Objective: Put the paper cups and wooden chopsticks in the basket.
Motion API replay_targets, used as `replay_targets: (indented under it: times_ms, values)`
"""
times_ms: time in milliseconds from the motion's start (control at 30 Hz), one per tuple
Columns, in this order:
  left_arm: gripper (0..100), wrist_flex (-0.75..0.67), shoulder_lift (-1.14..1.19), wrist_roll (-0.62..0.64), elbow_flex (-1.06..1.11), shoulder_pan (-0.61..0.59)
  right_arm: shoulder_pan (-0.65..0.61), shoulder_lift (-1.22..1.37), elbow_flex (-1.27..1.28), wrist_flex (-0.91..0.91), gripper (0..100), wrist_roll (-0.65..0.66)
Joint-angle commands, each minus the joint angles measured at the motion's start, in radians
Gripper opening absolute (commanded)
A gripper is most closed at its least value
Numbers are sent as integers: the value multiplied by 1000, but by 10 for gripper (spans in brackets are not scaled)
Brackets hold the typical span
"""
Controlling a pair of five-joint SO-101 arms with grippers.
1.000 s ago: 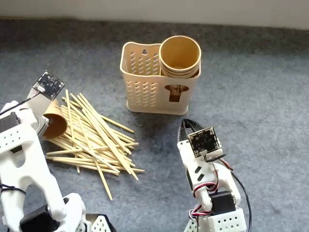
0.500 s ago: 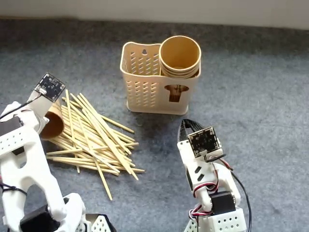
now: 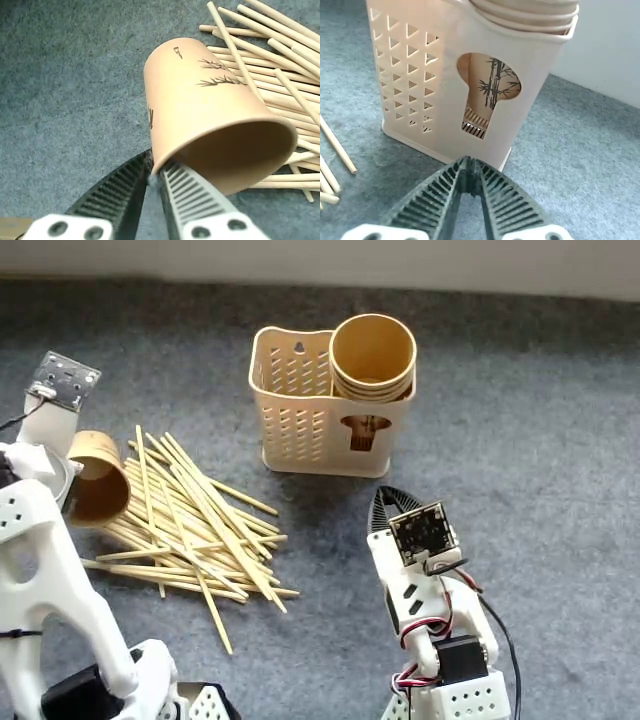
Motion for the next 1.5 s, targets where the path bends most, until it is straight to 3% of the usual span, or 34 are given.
replay_targets:
  times_ms: [0,167,400,800,967,1467]
  values:
    - [6,92,-25,32,-108,21,2,-12,97,-27,6,11]
    - [6,199,-25,44,-186,90,2,-12,97,-27,6,11]
    - [6,226,-25,255,-312,120,2,-12,97,-27,6,11]
    - [6,269,-22,509,-463,360,7,-12,97,-25,6,5]
    - [6,310,-18,565,-561,447,8,-12,97,-25,6,5]
    - [6,354,-24,577,-730,650,10,-12,97,-25,6,6]
